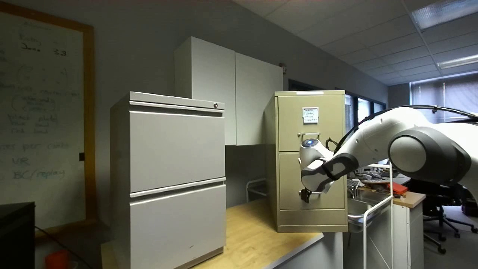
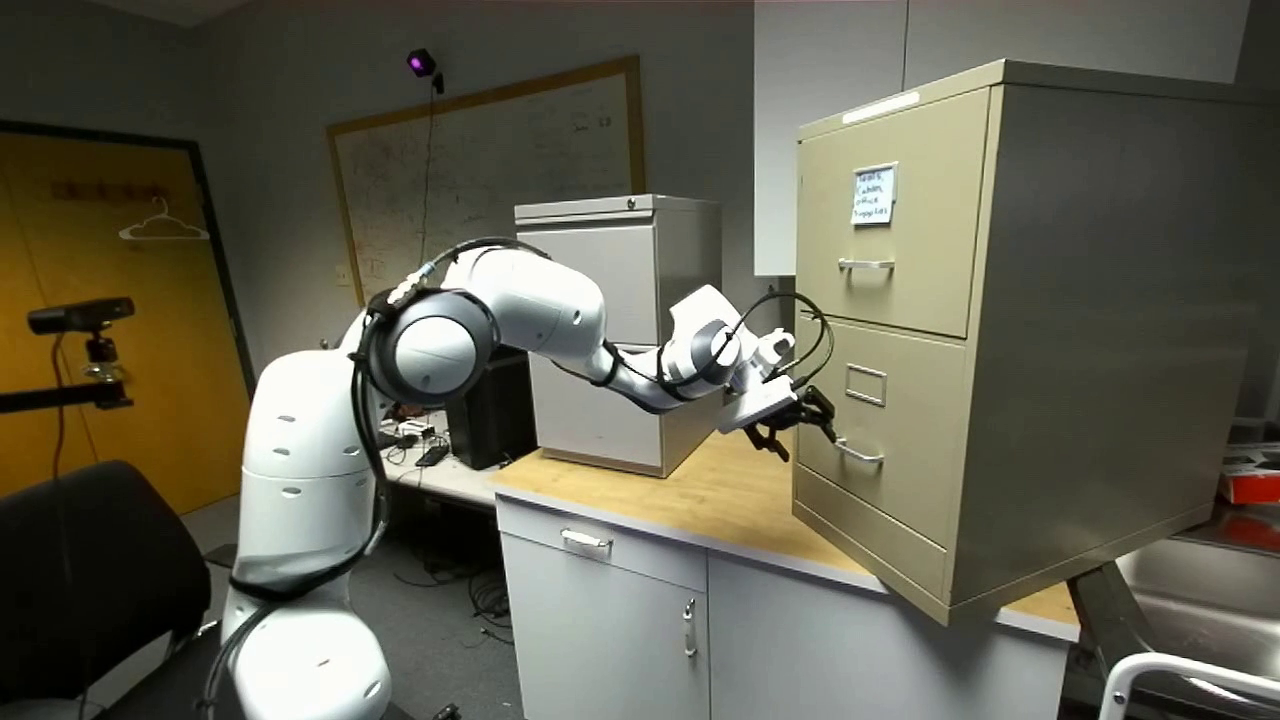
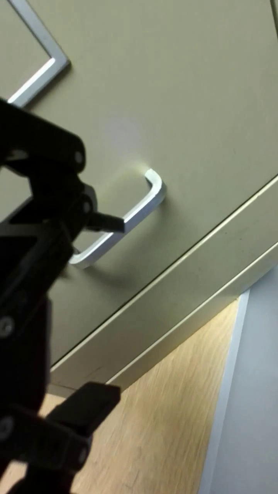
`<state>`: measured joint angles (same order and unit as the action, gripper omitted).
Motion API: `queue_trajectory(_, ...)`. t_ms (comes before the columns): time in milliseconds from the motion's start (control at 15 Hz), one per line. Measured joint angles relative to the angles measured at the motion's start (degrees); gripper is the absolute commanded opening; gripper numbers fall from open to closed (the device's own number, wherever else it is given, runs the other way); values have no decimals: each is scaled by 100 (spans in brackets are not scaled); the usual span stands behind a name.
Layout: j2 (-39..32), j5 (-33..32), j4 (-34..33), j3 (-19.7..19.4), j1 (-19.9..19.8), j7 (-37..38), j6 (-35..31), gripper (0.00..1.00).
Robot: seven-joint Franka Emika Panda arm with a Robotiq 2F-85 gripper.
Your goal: Open the bottom drawer of the file cabinet to the right
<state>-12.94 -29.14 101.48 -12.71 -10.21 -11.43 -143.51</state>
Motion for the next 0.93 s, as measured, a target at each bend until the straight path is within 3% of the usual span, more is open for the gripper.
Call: queue_trajectory(933,-585,-26,-527,-67,-93,-568,-333,100)
